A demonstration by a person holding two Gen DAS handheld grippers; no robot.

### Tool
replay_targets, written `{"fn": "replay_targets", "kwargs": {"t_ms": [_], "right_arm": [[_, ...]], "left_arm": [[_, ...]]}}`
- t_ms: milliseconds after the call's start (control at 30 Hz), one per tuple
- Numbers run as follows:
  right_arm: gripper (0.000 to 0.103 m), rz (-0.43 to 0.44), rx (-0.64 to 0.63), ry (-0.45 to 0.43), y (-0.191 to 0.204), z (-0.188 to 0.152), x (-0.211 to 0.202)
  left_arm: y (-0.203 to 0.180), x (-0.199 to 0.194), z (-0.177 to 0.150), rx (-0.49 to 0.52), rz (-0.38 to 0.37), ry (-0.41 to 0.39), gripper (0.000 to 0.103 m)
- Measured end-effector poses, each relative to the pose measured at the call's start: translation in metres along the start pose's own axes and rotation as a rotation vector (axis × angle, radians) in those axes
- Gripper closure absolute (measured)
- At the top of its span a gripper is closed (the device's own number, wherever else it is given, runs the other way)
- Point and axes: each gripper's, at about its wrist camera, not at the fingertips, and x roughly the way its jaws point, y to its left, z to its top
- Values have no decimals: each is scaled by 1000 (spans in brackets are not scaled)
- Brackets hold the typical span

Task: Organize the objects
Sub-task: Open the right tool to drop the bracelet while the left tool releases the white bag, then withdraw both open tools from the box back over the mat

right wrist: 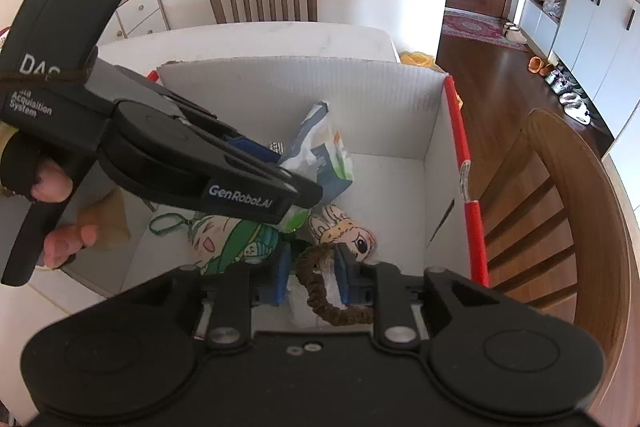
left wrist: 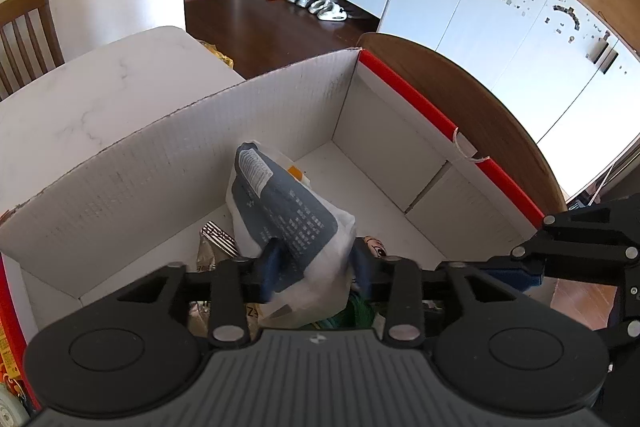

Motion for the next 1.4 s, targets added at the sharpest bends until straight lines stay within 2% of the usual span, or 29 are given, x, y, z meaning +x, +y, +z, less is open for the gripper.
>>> {"fn": "replay_targets", "kwargs": {"t_ms": [67, 333, 733, 833, 967, 1067, 1200, 1400], "right_arm": [[76, -3, 6, -7, 2, 1, -3], [71, -4, 10, -34, 1, 0, -14], [60, -5, 29, -99, 13, 7, -36], [57, -9, 33, -117, 18, 9, -41], [49, -6, 41, -133, 26, 10, -46], [43, -4, 49, -146, 34, 11, -49], [35, -3, 64, -167, 46, 12, -54], [25, 0, 95, -184, 63, 15, -58]], "left_arm": [[-1, -3, -1, 9, 5, -5, 45], [6, -22, -7, -28, 15, -49, 45], [17, -79, -24, -60, 39, -164, 45], [20, -92, -30, -66, 38, -186, 40], [23, -108, -38, -72, 42, -208, 39], [26, -120, -44, -75, 43, -226, 34], [30, -138, -53, -78, 49, -249, 32], [44, -164, -68, -97, 66, -277, 22]]}}
